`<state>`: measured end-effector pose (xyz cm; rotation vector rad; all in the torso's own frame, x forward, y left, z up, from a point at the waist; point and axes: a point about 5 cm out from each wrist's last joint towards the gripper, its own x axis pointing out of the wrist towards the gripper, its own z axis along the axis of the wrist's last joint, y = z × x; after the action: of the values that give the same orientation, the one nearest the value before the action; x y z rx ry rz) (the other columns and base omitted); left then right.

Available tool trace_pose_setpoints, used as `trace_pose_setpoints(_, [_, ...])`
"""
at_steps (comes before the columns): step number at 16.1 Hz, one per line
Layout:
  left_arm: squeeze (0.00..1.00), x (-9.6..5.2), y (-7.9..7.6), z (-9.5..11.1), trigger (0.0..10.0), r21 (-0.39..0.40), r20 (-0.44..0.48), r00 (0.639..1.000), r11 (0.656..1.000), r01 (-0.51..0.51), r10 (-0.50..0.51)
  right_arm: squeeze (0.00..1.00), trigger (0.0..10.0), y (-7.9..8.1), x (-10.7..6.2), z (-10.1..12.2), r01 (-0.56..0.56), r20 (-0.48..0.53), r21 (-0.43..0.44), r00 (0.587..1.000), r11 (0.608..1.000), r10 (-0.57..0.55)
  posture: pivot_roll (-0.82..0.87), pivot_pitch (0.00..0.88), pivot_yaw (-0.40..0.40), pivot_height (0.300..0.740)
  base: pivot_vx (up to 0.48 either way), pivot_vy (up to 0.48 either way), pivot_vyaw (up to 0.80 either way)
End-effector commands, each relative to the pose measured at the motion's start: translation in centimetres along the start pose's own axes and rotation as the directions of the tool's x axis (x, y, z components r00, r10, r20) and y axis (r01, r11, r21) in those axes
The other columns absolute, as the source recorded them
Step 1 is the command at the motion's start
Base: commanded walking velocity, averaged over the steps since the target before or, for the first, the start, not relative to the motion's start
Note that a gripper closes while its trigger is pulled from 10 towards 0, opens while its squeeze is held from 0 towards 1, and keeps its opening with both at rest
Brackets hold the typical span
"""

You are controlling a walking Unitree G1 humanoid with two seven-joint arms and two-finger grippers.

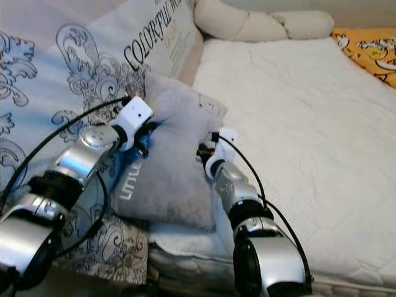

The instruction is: Clean up the room

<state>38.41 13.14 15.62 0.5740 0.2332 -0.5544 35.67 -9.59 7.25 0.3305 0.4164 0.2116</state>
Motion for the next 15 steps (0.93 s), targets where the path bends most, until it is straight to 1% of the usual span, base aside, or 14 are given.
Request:
trace_pose_setpoints(1, [0.00, -0.2, 1.8, 1.1, 10.0, 0.038, 0.044, 0.997, 0.997, -0.072, 0.070, 1.00, 10.0, 0.0, 0.0, 0.1, -0.017, 0.013, -0.008, 1.000, 1.000, 0.017, 0.08, 0.000, 0.090, 0.740, 0.000, 0.000, 0.00])
trace_pose_setpoints(2, [0.00, -0.2, 1.8, 1.1, 10.0, 0.038, 0.044, 0.997, 0.997, -0.072, 0.070, 1.00, 10.0, 0.0, 0.0, 0.1, -0.017, 0.013, -0.008, 1.000, 1.000, 0.017, 0.08, 0.000, 0.090, 0.740, 0.000, 0.000, 0.00])
trace_pose_setpoints(4, [0.00, 0.3, 1.4, 1.4, 10.0, 0.058, 0.051, 0.996, 0.996, -0.070, 0.067, 1.00, 10.0, -1.4, -0.4, -0.1, 0.004, 0.039, 0.018, 0.999, 1.000, -0.004, 0.06, 0.000, 0.096, 0.740, 0.000, 0.000, 0.00])
trace_pose_setpoints(5, [0.00, 0.6, 1.2, 1.7, 10.0, 0.083, 0.054, 0.996, 0.994, -0.069, 0.064, 1.00, 10.0, -2.2, -0.8, -0.3, 0.013, 0.061, 0.033, 0.998, 0.999, -0.015, 0.04, 0.000, 0.106, 0.740, 0.000, 0.000, 0.00])
trace_pose_setpoints(6, [0.00, 1.2, 0.7, 2.1, 10.0, 0.123, 0.055, 0.997, 0.991, -0.057, 0.050, 1.00, 10.0, -3.5, -1.5, -0.5, 0.006, 0.109, 0.049, 0.994, 0.999, -0.011, 0.01, 0.000, 0.126, 0.740, 0.000, 0.000, 0.00])
trace_pose_setpoints(7, [0.00, 1.4, 0.4, 2.3, 10.0, 0.142, 0.055, 0.997, 0.988, -0.052, 0.045, 1.00, 10.0, -4.2, -2.0, -0.6, -0.009, 0.141, 0.050, 0.990, 0.999, 0.002, 0.00, 0.000, 0.136, 0.740, 0.000, 0.000, 0.00])
trace_pose_setpoints(8, [0.00, 1.8, 0.1, 3.0, 10.0, 0.181, 0.067, 0.997, 0.983, -0.039, 0.027, 1.00, 10.0, -5.6, -3.6, -0.4, -0.072, 0.232, 0.048, 0.971, 0.996, 0.059, -0.02, 0.000, 0.142, 0.740, 0.000, 0.000, 0.00])
trace_pose_setpoints(9, [0.00, 1.9, 0.0, 3.2, 10.0, 0.185, 0.073, 0.997, 0.982, -0.033, 0.020, 1.00, 10.0, -5.8, -3.9, -0.3, -0.082, 0.246, 0.045, 0.967, 0.996, 0.069, -0.02, 0.000, 0.142, 0.740, 0.000, 0.000, 0.00])
trace_pose_setpoints(10, [0.00, 2.1, -0.4, 4.0, 10.0, 0.191, 0.102, 0.995, 0.982, -0.004, -0.016, 1.00, 10.0, -6.2, -4.6, 0.0, -0.091, 0.278, 0.039, 0.958, 0.995, 0.076, -0.02, 0.000, 0.142, 0.740, 0.000, 0.000, 0.00])
trace_pose_setpoints(11, [0.00, 2.4, -1.5, 5.1, 10.0, 0.203, 0.144, 0.986, 0.978, 0.049, -0.080, 1.00, 10.0, -6.6, -5.6, 0.2, -0.091, 0.314, 0.029, 0.946, 0.995, 0.078, -0.03, 0.000, 0.140, 0.740, 0.000, 0.000, 0.00])
trace_pose_setpoints(12, [0.00, 2.5, -1.9, 5.4, 10.0, 0.210, 0.156, 0.983, 0.976, 0.066, -0.100, 1.00, 10.0, -6.7, -5.9, 0.2, -0.093, 0.325, 0.025, 0.943, 0.995, 0.079, -0.03, 0.000, 0.139, 0.740, 0.000, 0.000, 0.00])
trace_pose_setpoints(13, [0.00, 2.7, -2.6, 6.0, 10.0, 0.214, 0.177, 0.975, 0.972, 0.093, -0.132, 1.00, 10.0, -6.5, -6.4, 0.4, -0.109, 0.343, 0.019, 0.934, 0.994, 0.096, -0.03, 0.000, 0.137, 0.740, 0.000, 0.000, 0.00])
trace_pose_setpoints(14, [0.00, 2.9, -2.8, 6.1, 10.0, 0.230, 0.170, 0.976, 0.969, 0.094, -0.135, 1.00, 10.0, -6.2, -6.8, 0.4, -0.127, 0.350, 0.007, 0.930, 0.992, 0.116, -0.03, 0.000, 0.136, 0.740, 0.000, 0.000, 0.00])
trace_pose_setpoints(15, [0.00, 3.0, -2.5, 5.8, 10.0, 0.241, 0.135, 0.986, 0.969, 0.063, -0.098, 1.00, 10.0, -5.7, -7.1, 0.4, -0.147, 0.347, -0.007, 0.927, 0.989, 0.140, -0.03, 0.000, 0.136, 0.740, 0.000, 0.000, 0.00])
